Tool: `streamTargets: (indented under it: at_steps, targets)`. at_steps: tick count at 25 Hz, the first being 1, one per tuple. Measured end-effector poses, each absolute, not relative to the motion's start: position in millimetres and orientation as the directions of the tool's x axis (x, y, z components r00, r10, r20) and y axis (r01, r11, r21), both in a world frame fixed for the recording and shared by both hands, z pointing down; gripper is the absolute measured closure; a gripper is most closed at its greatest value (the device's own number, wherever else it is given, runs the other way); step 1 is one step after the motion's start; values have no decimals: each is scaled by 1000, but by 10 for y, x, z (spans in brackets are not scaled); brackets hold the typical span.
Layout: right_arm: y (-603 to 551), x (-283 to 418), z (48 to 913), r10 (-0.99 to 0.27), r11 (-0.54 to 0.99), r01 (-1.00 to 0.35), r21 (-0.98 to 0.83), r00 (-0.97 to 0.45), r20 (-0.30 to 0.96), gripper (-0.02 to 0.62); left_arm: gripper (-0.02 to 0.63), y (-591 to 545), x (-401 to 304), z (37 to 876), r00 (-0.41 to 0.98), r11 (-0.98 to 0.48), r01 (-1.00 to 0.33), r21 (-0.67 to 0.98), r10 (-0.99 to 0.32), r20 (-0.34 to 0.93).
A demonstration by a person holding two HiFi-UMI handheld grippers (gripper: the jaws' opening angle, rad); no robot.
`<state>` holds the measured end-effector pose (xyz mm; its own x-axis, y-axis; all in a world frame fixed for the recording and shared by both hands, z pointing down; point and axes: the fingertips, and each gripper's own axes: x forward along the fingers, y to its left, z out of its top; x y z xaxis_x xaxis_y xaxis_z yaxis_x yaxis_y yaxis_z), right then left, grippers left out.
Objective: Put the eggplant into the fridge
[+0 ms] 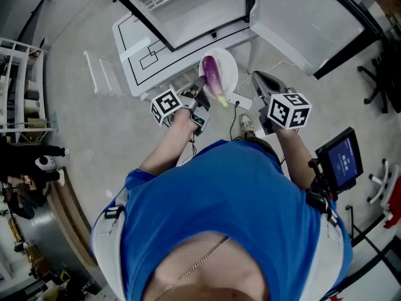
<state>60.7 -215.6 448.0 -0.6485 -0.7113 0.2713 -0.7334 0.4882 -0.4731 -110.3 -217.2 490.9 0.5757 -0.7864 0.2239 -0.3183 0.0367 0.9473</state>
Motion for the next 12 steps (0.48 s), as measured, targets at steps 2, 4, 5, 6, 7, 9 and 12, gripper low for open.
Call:
streamTargets:
  at_steps: [2, 4, 5, 6, 7, 9, 12]
  targets:
    - [-2444, 579, 4456, -694, 509, -720, -472, -667, 270, 595, 581, -2424, -1130, 4894, 555, 45, -321, 946, -800, 227]
    - [-2625, 544, 4429, -682, 526, -710, -468, -681, 266, 595, 581, -2588, -1169, 4875, 536, 49, -318, 947, -815, 222]
    - [-2657, 525, 4421, -677, 535, -705, -466, -688, 264, 595, 581, -2619, -1187, 4868, 528, 48, -316, 947, -821, 218]
    - [-2659, 506, 4415, -671, 543, -700, -464, -693, 262, 595, 581, -2624, -1203, 4860, 521, 47, -315, 948, -826, 214]
    - [-2644, 488, 4410, -666, 550, -696, -461, -699, 260, 595, 581, -2613, -1216, 4850, 515, 44, -315, 948, -831, 209]
    - [-2613, 457, 4397, -657, 564, -689, -455, -708, 258, 595, 581, -2588, -1238, 4826, 504, 40, -317, 948, -839, 204]
    - [-2761, 399, 4379, -638, 584, -673, -454, -726, 256, 595, 581, -2727, -1281, 4822, 480, 50, -318, 947, -852, 207]
